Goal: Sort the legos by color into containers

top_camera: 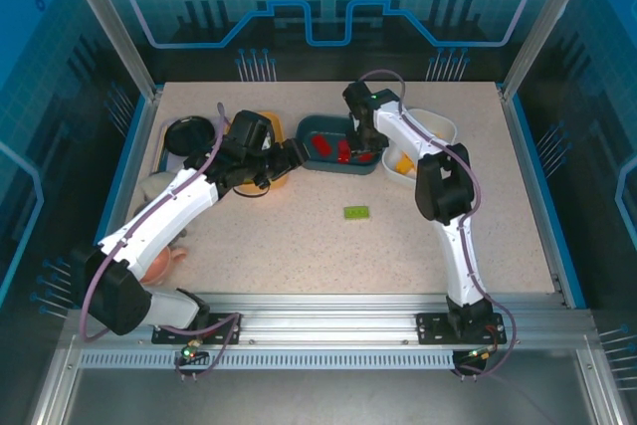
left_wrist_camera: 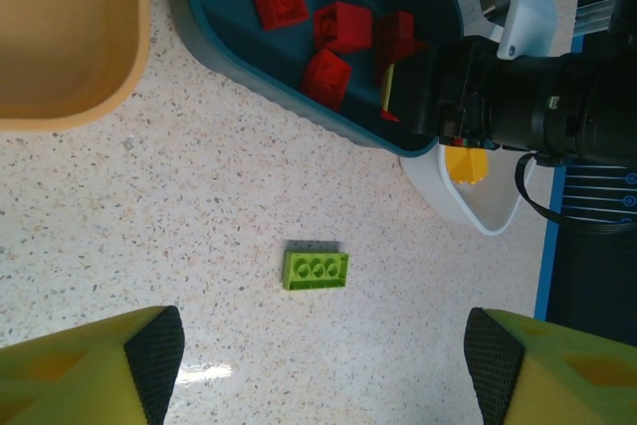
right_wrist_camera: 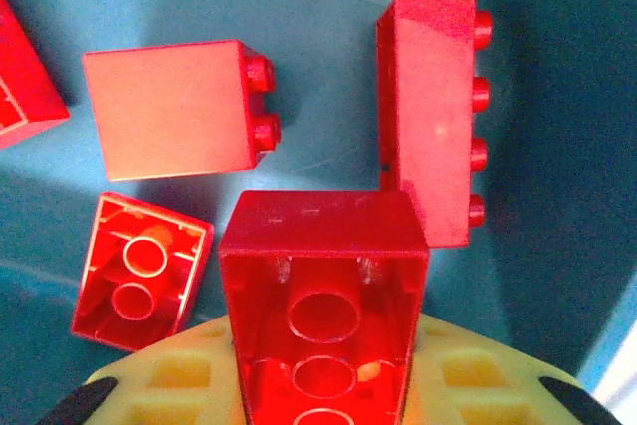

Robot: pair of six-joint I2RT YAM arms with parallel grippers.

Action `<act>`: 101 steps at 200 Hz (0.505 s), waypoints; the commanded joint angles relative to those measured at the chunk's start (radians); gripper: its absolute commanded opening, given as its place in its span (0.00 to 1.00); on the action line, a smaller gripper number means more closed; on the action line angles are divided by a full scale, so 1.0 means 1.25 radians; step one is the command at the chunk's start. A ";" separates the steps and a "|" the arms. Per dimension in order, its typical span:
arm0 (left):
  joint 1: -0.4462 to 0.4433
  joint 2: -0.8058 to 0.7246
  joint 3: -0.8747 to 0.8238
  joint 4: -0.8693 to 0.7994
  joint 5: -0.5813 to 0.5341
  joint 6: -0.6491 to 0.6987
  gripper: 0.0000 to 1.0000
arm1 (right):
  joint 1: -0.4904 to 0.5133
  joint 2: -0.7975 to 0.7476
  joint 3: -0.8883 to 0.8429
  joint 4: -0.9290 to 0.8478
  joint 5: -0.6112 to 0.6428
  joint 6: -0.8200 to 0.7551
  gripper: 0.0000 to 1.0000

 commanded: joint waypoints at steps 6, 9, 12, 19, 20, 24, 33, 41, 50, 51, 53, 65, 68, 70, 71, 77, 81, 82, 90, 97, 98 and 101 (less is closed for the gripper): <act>-0.005 -0.020 -0.011 -0.006 0.002 0.012 0.78 | -0.014 0.051 0.055 -0.037 -0.001 0.000 0.37; -0.005 -0.020 -0.011 -0.006 0.003 0.012 0.78 | -0.014 0.057 0.062 -0.041 -0.001 0.000 0.38; -0.005 -0.020 -0.012 -0.006 0.002 0.012 0.78 | -0.014 0.060 0.068 -0.045 -0.001 0.000 0.40; -0.005 -0.019 -0.012 -0.006 0.004 0.013 0.78 | -0.014 0.068 0.081 -0.051 0.001 -0.003 0.44; -0.005 -0.019 -0.012 -0.007 0.005 0.013 0.78 | -0.014 0.070 0.085 -0.053 0.002 -0.004 0.46; -0.005 -0.019 -0.012 -0.007 0.005 0.013 0.78 | -0.015 0.073 0.092 -0.056 0.003 -0.004 0.49; -0.005 -0.019 -0.011 -0.007 0.007 0.013 0.78 | -0.014 0.077 0.106 -0.061 0.005 -0.005 0.55; -0.005 -0.020 -0.011 -0.008 0.011 0.015 0.78 | -0.013 0.073 0.117 -0.063 0.004 -0.007 0.59; -0.006 -0.021 -0.013 -0.010 0.015 0.017 0.78 | -0.009 0.063 0.126 -0.061 0.007 -0.010 0.62; -0.006 -0.021 -0.013 -0.010 0.015 0.017 0.78 | -0.009 0.061 0.126 -0.061 0.008 -0.010 0.62; -0.006 -0.021 -0.014 -0.011 0.015 0.018 0.78 | -0.008 0.058 0.128 -0.059 0.009 -0.012 0.63; -0.009 -0.024 -0.019 -0.016 0.015 0.023 0.78 | 0.000 0.032 0.135 -0.053 0.014 -0.022 0.64; -0.009 -0.024 -0.020 -0.016 0.016 0.024 0.78 | 0.002 0.025 0.136 -0.050 0.015 -0.025 0.65; -0.010 -0.024 -0.020 -0.017 0.017 0.025 0.78 | 0.004 0.020 0.138 -0.049 0.016 -0.027 0.65; -0.010 -0.024 -0.021 -0.017 0.017 0.025 0.78 | 0.005 0.017 0.138 -0.048 0.017 -0.027 0.65; -0.011 -0.025 -0.025 -0.018 0.019 0.027 0.78 | 0.010 0.001 0.139 -0.044 0.017 -0.031 0.64; -0.011 -0.027 -0.028 -0.017 0.022 0.029 0.78 | 0.012 -0.003 0.139 -0.040 0.017 -0.033 0.64; -0.011 -0.027 -0.029 -0.017 0.022 0.029 0.78 | 0.013 -0.004 0.139 -0.040 0.017 -0.033 0.64; -0.013 -0.026 -0.033 -0.019 0.026 0.033 0.78 | 0.017 -0.047 0.135 -0.033 0.015 -0.035 0.63; -0.016 -0.023 -0.034 -0.020 0.029 0.038 0.78 | 0.021 -0.069 0.128 -0.028 0.015 -0.036 0.62; -0.017 -0.022 -0.035 -0.020 0.029 0.040 0.78 | 0.022 -0.071 0.126 -0.027 0.016 -0.036 0.62; -0.018 -0.021 -0.035 -0.022 0.030 0.043 0.78 | 0.024 -0.089 0.118 -0.022 0.017 -0.034 0.62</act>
